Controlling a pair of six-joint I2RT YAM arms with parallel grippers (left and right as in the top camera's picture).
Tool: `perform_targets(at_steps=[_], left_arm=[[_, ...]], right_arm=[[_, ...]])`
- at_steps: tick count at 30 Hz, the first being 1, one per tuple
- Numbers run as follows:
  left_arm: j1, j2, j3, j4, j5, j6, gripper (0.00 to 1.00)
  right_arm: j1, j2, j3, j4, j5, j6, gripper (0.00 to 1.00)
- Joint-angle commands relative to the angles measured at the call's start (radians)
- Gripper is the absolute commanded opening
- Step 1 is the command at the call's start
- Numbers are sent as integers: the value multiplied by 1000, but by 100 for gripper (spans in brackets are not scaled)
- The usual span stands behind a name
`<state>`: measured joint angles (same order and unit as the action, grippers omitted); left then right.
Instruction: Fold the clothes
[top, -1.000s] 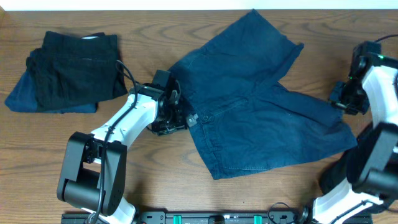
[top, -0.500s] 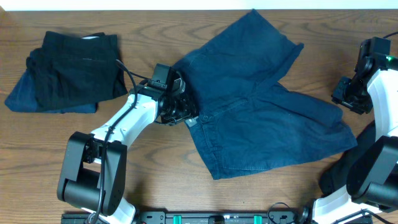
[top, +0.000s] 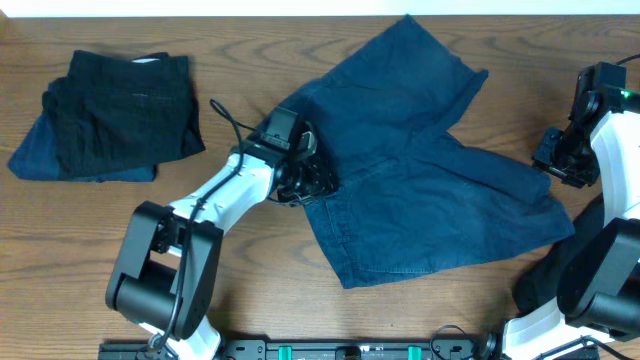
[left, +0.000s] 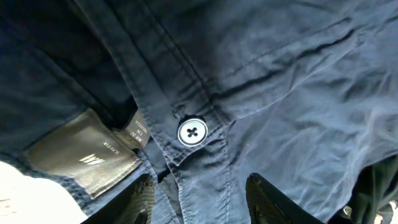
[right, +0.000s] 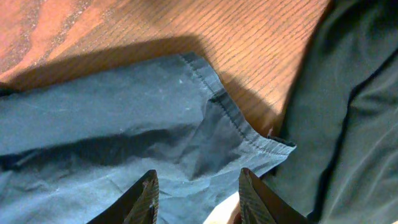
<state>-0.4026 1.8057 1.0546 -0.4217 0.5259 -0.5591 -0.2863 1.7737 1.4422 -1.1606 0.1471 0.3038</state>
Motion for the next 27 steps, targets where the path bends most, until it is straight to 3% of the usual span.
perform_targets(at_steps=[1,16,20,25,27], left_arm=[[-6,20,-11,-1,-40,-46,50],[-83,99,-11,104,-29,-71,50],[-84,85,-10,152,50,-47,40],[-80,38,-10,147,49,2,38],[-76,14,-10,147,37,19,31]], right_arm=[[-5,-6,0,-10,-2,10,41],[-5,-6,0,-42,-2,10,40],[-5,-6,0,-48,-2,10,41],[-5,-6,0,-47,-2,10,41],[-5,-6,0,-46,-2,10,40]])
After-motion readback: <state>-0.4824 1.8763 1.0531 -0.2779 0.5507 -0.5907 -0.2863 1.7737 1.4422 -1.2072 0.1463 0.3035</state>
